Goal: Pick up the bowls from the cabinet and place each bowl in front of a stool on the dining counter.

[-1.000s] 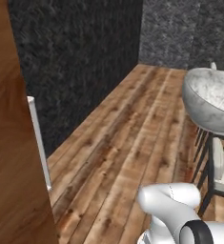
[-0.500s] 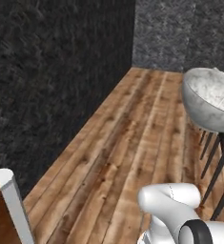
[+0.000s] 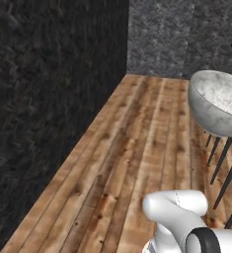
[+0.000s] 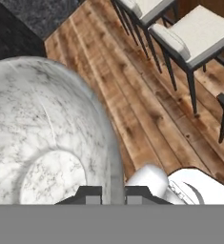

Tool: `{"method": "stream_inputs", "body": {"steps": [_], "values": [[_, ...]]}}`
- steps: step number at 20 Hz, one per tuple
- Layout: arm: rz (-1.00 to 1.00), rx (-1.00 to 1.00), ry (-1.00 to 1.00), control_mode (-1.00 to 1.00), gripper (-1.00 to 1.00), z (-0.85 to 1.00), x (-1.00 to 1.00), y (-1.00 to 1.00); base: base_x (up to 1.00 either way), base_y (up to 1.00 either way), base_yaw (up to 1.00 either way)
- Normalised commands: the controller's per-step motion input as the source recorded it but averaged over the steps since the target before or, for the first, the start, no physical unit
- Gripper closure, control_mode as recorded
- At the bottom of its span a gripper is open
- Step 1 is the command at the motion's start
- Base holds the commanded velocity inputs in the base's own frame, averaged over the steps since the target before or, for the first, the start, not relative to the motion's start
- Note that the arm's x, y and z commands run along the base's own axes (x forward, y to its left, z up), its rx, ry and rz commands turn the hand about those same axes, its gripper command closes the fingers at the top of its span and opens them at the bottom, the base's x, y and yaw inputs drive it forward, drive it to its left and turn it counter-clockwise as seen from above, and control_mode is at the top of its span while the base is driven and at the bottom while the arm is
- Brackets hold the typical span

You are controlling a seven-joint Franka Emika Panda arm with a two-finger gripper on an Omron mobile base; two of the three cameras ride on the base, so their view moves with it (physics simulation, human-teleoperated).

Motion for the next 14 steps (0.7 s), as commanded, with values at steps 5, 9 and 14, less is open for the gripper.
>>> {"method": "stream_inputs", "body": {"steps": [5, 9, 14], "values": [[0.00, 0.00, 0.00, 1.00, 1.00, 0.00, 0.00, 0.00, 0.37, -0.13, -0.22], [0.00, 0.00, 0.00, 1.00, 1.00, 0.00, 0.00, 0.00, 0.00, -0.15, -0.33], [0.00, 0.00, 0.00, 1.00, 1.00, 0.00, 0.00, 0.00, 0.09, -0.02, -0.42]]}}
